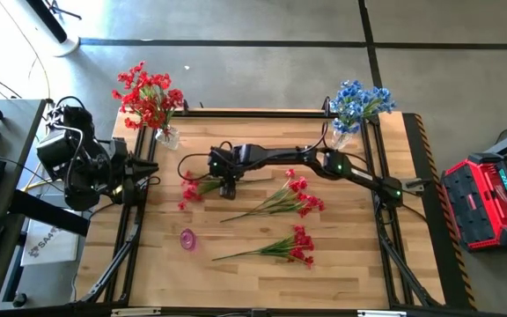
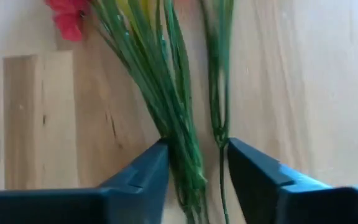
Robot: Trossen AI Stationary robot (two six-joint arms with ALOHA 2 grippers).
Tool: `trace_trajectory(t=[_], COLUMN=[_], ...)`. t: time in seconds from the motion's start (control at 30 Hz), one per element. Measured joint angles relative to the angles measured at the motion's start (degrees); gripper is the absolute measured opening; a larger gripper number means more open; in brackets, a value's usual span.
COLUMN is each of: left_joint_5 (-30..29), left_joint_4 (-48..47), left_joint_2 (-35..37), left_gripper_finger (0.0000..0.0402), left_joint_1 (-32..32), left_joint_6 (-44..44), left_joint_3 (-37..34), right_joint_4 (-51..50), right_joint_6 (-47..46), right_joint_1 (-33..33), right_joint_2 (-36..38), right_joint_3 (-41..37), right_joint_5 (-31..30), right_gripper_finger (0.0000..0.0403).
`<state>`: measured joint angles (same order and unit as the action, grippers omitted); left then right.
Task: Sort flowers into vase by color
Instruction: Put the top red flower into the violet transparent vase
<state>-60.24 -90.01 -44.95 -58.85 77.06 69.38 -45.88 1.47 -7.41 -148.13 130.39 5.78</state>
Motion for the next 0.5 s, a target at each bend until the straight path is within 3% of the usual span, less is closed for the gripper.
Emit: trace_trajectory(t=[0.23,0.33,0.5], left_joint_5=[1.1,1.3,2.2], left_joint_4=[0.0,0.0,0.0], left_joint_2=[0.0,0.0,0.0], left_gripper_finger=[0.0042,0.0042,0.0042], left_joint_1=[0.0,0.0,0.0], left_joint_6=[0.4,0.4,0.4], left_joint_3=[0.0,0.0,0.0], right_joint_4=[1.8,5.4,13.7], right_joint_6=[-8.7,-15.4,-22.1], right_joint_1=[0.8,1.2,3.2], right_joint_2=[0.0,0.0,1.0], right_joint_3=[0.0,-0.1,1.1], right_joint_5=[1.7,5.0,5.3], right_gripper_finger=[0.0017,0.0017,0.0004])
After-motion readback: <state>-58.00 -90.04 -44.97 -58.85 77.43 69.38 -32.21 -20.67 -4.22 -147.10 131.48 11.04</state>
